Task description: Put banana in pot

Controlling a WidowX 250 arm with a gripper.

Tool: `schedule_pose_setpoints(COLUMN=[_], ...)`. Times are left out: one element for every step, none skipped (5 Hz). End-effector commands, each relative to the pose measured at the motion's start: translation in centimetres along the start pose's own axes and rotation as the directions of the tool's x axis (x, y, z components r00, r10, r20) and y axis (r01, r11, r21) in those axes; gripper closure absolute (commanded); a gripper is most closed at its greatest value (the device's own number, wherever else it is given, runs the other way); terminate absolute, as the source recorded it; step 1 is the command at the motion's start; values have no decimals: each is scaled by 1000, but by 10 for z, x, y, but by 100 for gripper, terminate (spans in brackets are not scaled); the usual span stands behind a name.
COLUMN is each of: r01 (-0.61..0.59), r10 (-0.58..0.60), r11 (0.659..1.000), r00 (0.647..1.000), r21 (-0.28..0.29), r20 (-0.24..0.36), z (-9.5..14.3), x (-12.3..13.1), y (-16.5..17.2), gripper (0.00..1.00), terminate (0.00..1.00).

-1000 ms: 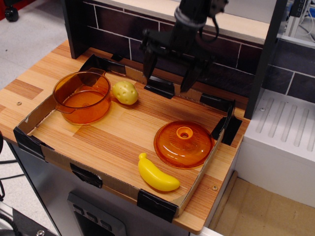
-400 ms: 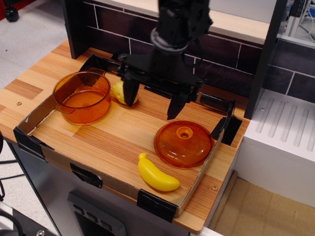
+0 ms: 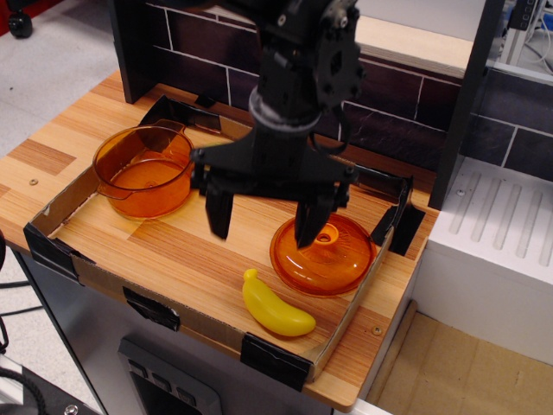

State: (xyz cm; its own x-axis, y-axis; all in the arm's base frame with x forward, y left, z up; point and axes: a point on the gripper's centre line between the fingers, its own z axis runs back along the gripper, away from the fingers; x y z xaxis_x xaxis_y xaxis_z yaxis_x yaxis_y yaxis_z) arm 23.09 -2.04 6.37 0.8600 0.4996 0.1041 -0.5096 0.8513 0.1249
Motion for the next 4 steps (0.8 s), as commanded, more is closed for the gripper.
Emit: schedule_pose_setpoints(r01=[-199, -209, -203, -207], r10=[197, 202, 196, 198], r11=[977, 970, 965, 962], r00=[980, 977, 979, 978], r21=[-76, -127, -166, -179], r20=[-37, -66, -56, -64], z=[-10, -21, -23, -30], x=[-8, -12, -16, -18], y=[-4, -6, -8, -11], gripper=[0, 0, 0, 0], terminate=[0, 0, 0, 0])
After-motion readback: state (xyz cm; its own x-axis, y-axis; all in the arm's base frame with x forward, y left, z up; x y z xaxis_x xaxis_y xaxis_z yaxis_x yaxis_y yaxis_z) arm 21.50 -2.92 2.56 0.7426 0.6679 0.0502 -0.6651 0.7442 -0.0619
